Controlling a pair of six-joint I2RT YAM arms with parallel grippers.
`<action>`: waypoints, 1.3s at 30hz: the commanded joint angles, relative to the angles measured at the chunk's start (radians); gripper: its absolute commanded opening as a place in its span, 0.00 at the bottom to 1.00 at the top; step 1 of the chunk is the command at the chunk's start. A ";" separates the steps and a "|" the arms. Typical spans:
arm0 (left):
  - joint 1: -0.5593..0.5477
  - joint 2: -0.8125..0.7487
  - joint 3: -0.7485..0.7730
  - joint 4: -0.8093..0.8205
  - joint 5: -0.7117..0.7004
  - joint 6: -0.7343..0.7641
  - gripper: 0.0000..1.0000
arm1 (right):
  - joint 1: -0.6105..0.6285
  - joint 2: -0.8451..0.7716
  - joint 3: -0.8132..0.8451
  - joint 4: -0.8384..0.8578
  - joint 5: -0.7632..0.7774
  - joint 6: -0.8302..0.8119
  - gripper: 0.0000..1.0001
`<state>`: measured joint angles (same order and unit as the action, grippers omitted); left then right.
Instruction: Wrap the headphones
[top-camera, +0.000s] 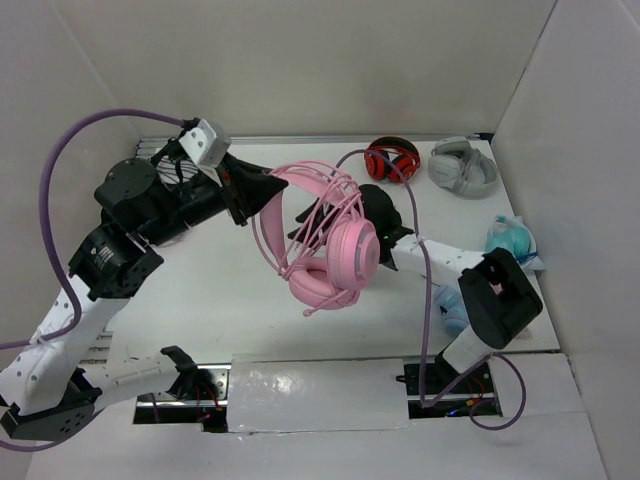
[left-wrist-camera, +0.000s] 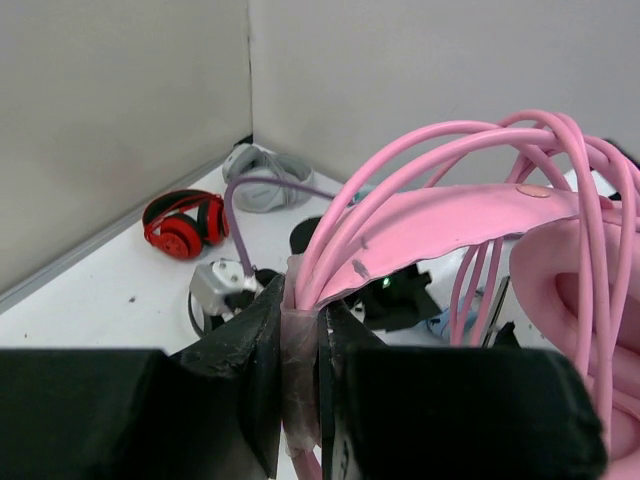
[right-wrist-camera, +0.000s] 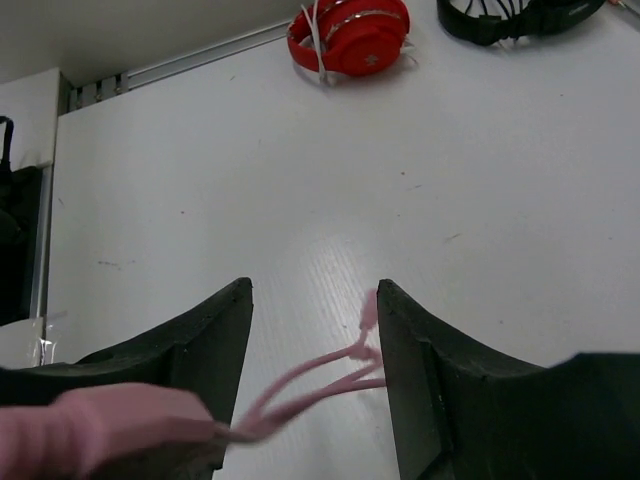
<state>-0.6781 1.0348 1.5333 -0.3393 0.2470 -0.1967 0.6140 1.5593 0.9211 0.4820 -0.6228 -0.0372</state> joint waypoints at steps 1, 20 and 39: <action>-0.006 -0.005 0.086 0.105 -0.020 -0.101 0.00 | 0.023 0.037 0.001 0.179 -0.035 0.083 0.60; -0.006 -0.012 0.137 0.081 -0.291 -0.122 0.00 | 0.150 0.243 -0.094 0.592 0.034 0.298 0.12; 0.265 0.433 0.252 -0.105 -0.631 -0.460 0.00 | 0.498 -0.037 -0.378 0.111 0.828 0.545 0.00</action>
<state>-0.4511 1.4727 1.7092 -0.4988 -0.3653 -0.4820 1.0561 1.5730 0.5209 0.7956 -0.0437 0.4614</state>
